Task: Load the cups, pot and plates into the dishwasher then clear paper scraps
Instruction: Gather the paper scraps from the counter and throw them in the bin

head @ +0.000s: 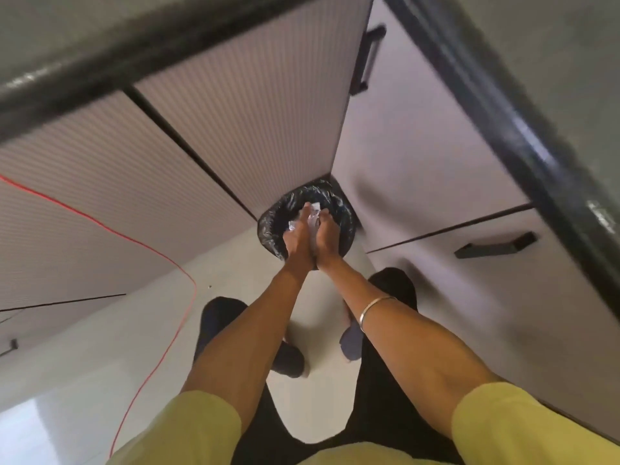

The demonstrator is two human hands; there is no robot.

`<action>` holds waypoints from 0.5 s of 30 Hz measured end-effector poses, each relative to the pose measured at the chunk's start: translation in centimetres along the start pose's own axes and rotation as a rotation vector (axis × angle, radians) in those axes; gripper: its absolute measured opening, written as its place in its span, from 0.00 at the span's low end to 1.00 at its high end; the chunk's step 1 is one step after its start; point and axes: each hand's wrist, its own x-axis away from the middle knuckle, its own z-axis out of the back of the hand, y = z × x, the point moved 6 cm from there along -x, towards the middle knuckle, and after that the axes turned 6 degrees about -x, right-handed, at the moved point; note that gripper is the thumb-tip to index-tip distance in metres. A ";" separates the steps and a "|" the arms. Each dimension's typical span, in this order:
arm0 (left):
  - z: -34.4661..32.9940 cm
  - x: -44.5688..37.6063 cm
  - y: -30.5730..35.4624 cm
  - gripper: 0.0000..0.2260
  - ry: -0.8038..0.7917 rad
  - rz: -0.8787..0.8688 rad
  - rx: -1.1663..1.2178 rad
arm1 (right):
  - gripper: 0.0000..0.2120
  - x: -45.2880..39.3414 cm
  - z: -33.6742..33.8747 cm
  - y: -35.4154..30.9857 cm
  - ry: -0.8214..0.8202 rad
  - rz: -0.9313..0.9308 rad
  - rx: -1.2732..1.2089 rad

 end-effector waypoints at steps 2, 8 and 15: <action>-1.1 -3.9 -1.8 0.31 -0.015 -0.005 0.022 | 0.16 -3.5 0.3 3.0 0.019 -0.071 -0.125; -3.3 -17.4 -6.8 0.47 -0.206 0.117 0.123 | 0.21 -9.5 0.5 7.0 -0.037 -0.226 -0.367; 1.1 -6.5 -1.7 0.26 -0.257 0.143 0.126 | 0.24 -3.0 2.4 3.0 -0.024 -0.322 -0.285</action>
